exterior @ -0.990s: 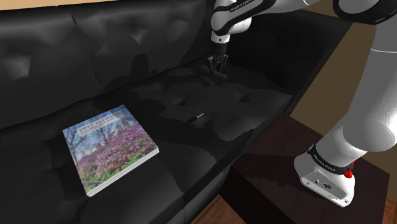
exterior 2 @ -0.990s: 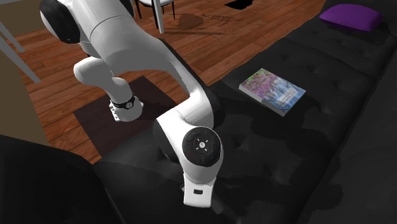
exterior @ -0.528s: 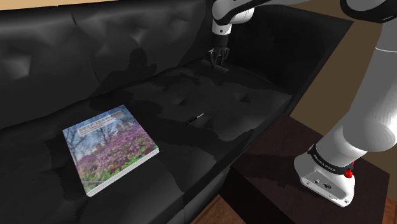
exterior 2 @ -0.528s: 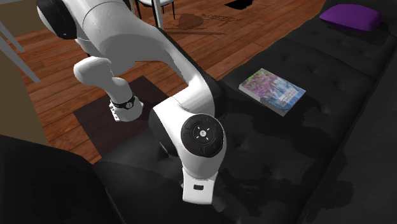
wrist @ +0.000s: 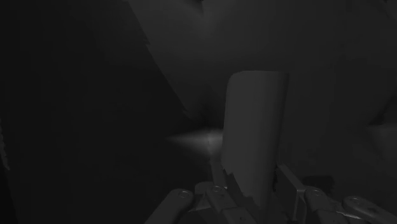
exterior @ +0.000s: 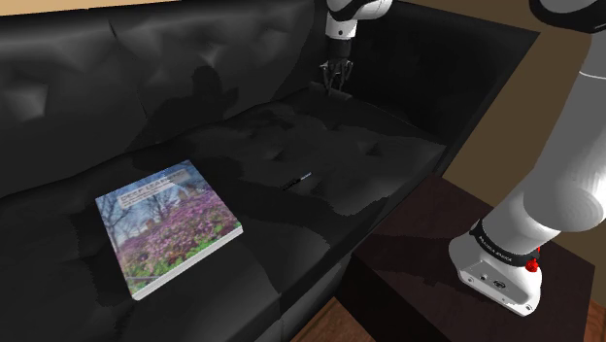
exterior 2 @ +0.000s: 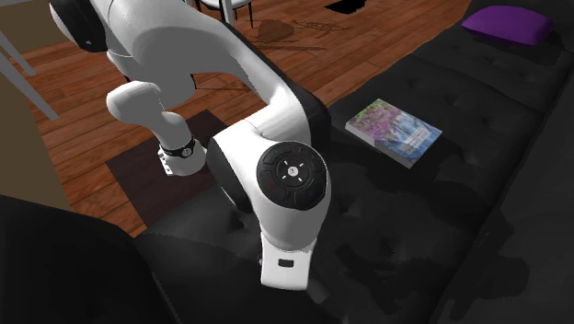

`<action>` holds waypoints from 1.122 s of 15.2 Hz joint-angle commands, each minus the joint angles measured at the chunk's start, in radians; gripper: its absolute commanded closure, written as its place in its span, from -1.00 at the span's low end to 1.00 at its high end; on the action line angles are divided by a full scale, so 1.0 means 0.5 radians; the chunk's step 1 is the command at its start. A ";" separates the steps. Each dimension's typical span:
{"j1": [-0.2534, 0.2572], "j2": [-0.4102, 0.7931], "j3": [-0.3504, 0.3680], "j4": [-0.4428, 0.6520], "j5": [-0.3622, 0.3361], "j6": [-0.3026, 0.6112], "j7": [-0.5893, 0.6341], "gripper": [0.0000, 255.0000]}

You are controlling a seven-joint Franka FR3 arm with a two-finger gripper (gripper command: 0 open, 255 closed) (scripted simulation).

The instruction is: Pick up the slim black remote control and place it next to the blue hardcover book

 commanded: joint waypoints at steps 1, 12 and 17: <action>0.001 -0.017 0.000 0.042 -0.002 -0.059 0.007 1.00; 0.218 -0.311 0.148 -0.333 0.014 0.053 0.358 1.00; 0.338 -0.409 0.247 -0.465 0.032 0.107 0.566 1.00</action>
